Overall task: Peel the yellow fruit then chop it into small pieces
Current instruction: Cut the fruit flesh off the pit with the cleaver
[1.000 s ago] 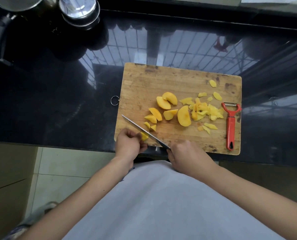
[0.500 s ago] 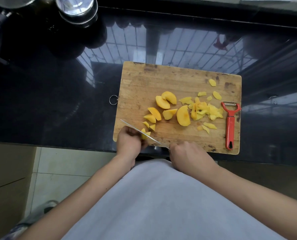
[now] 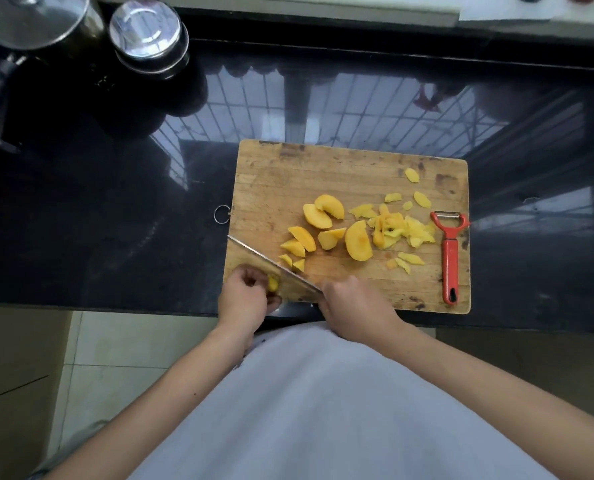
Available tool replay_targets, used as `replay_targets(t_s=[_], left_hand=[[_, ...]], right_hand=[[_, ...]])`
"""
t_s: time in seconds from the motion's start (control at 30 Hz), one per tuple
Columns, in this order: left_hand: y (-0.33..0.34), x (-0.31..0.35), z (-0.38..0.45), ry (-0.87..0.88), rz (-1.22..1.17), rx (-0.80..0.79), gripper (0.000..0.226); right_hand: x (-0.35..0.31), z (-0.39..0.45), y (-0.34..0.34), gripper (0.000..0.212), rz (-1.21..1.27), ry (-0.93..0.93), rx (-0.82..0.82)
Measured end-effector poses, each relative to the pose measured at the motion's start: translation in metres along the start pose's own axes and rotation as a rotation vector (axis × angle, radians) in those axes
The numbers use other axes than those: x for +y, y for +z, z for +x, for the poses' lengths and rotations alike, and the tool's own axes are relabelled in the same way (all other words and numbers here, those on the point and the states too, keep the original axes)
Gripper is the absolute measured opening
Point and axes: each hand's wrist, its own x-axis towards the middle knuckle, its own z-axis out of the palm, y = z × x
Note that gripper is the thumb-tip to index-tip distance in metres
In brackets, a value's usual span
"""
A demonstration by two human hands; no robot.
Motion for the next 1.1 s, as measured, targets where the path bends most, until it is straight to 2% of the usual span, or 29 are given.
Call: replay_targets(t_s=[0.1,0.2,0.3,0.37,0.43,0.53,0.63,0.7,0.73,0.77,0.83,0.9,0.93,1.0,1.1], left_hand=[[-0.012,0.006,0.005,0.058,0.059,0.044,0.017],[-0.026,0.016,0.015,0.221,0.296,0.058,0.018],[-0.039,0.024,0.023,0.418,0.549,-0.075,0.024],[-0.041,0.029,0.021,0.521,0.686,-0.166,0.027],[-0.038,0.031,0.012,0.536,0.776,-0.242,0.023],[-0.036,0.026,0.010,0.622,0.955,-0.241,0.018],[-0.045,0.041,0.016,0.525,0.842,-0.088,0.010],[-0.057,0.065,0.015,0.379,0.568,0.085,0.007],[-0.063,0.078,0.008,0.362,0.474,0.123,0.007],[-0.067,0.088,-0.001,0.409,0.454,0.100,0.008],[-0.056,0.106,-0.030,0.567,0.526,-0.164,0.018],[-0.030,0.102,-0.050,0.583,0.662,-0.443,0.024],[-0.017,0.095,-0.049,0.590,0.754,-0.502,0.023],[0.003,0.082,-0.033,0.615,0.849,-0.492,0.021],[0.008,0.083,-0.017,0.593,0.806,-0.402,0.021]], right_hand=[[0.008,-0.005,-0.009,0.019,-0.078,-0.083,0.091],[0.023,-0.011,-0.018,0.012,-0.205,-0.175,0.183],[0.044,-0.017,-0.017,0.040,-0.303,-0.226,0.203],[0.055,-0.019,-0.017,0.049,-0.334,-0.251,0.251],[0.064,-0.022,-0.019,0.045,-0.354,-0.263,0.315],[0.073,-0.032,-0.027,0.036,-0.351,-0.284,0.393],[0.080,-0.038,-0.034,0.041,-0.383,-0.277,0.401],[0.080,-0.040,-0.032,0.044,-0.384,-0.264,0.373],[0.080,-0.038,-0.030,0.043,-0.380,-0.263,0.353],[0.079,-0.036,-0.026,0.042,-0.381,-0.257,0.323],[0.076,-0.031,-0.020,0.038,-0.392,-0.237,0.269],[0.069,-0.029,-0.016,0.037,-0.378,-0.261,0.284],[0.065,-0.027,-0.016,0.036,-0.384,-0.277,0.285],[0.057,-0.024,-0.014,0.034,-0.402,-0.297,0.275],[0.055,-0.024,-0.008,0.031,-0.358,-0.292,0.269]])
